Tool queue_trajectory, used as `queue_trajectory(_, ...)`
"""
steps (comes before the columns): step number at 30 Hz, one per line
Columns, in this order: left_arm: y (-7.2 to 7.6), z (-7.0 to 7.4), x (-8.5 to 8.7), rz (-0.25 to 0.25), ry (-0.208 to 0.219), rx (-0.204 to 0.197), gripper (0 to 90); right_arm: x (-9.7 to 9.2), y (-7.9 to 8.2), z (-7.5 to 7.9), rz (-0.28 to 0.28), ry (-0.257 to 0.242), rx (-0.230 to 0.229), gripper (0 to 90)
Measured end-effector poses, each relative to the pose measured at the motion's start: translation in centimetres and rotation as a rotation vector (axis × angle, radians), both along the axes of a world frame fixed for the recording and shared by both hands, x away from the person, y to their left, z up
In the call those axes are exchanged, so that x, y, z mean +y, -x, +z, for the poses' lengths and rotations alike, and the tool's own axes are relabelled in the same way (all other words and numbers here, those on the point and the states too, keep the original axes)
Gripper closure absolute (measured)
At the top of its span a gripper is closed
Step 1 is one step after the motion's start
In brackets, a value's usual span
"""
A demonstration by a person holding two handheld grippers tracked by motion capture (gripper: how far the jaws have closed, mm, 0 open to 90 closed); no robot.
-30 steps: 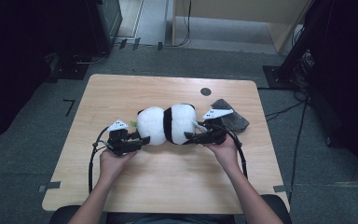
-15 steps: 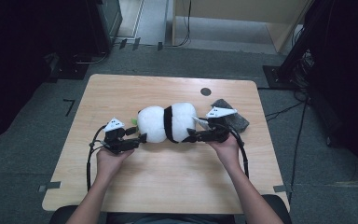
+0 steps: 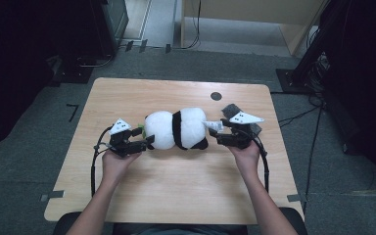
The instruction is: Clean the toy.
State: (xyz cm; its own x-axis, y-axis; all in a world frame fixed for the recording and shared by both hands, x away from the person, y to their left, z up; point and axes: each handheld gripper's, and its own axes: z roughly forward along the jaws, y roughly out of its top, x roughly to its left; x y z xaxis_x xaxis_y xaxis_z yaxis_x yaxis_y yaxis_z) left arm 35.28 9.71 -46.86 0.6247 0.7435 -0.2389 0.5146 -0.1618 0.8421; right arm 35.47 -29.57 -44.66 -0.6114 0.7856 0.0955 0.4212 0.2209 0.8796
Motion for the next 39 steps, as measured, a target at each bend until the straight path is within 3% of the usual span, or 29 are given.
queue_trajectory(3, -0.4, -0.4, -0.3, -0.005, -0.004, 0.021, 27.3, -0.8, -0.1, -0.2, -0.049, 0.003, -0.016, 33.8)
queue_trajectory(7, -0.5, -0.3, -0.3, -0.005, -0.013, -0.003, 25.7, -2.0, -0.2, -0.7, -0.108, 0.014, -0.013, 34.1)
queue_trajectory(10, -0.7, -0.5, -0.2, -0.019, -0.024, 0.003, 23.8, -2.7, -0.4, -1.0, -0.147, 0.016, -0.02, 34.2)
queue_trajectory(12, -0.8, -0.6, -0.2, -0.021, -0.018, 0.011, 23.1, -3.2, -0.5, -1.2, -0.154, -0.006, -0.02, 34.2)
queue_trajectory(17, -0.8, -0.7, -0.3, -0.024, -0.018, 0.014, 23.1, -4.5, -0.7, -1.5, -0.212, 0.031, -0.045, 34.7)
queue_trajectory(23, -0.7, -0.6, -0.4, -0.025, -0.027, 0.002, 23.2, -5.7, -1.0, -2.5, -0.271, 0.028, -0.037, 34.0)
queue_trajectory(28, -0.7, -0.6, -0.4, -0.026, -0.03, 0.001, 23.2, -6.0, -1.6, -3.2, -0.307, 0.078, -0.058, 35.5)
queue_trajectory(31, -0.7, -0.6, -0.4, -0.03, -0.04, -0.011, 23.4, -6.4, -2.0, -3.4, -0.326, 0.081, -0.067, 35.6)
queue_trajectory(34, -0.7, -0.7, -0.4, -0.032, -0.037, -0.005, 23.4, -7.0, -2.7, -3.7, -0.353, 0.112, -0.051, 35.5)
queue_trajectory(39, -0.7, -0.7, -0.4, -0.031, -0.037, -0.006, 23.4, -8.0, -3.3, -4.3, -0.384, 0.078, -0.02, 36.4)
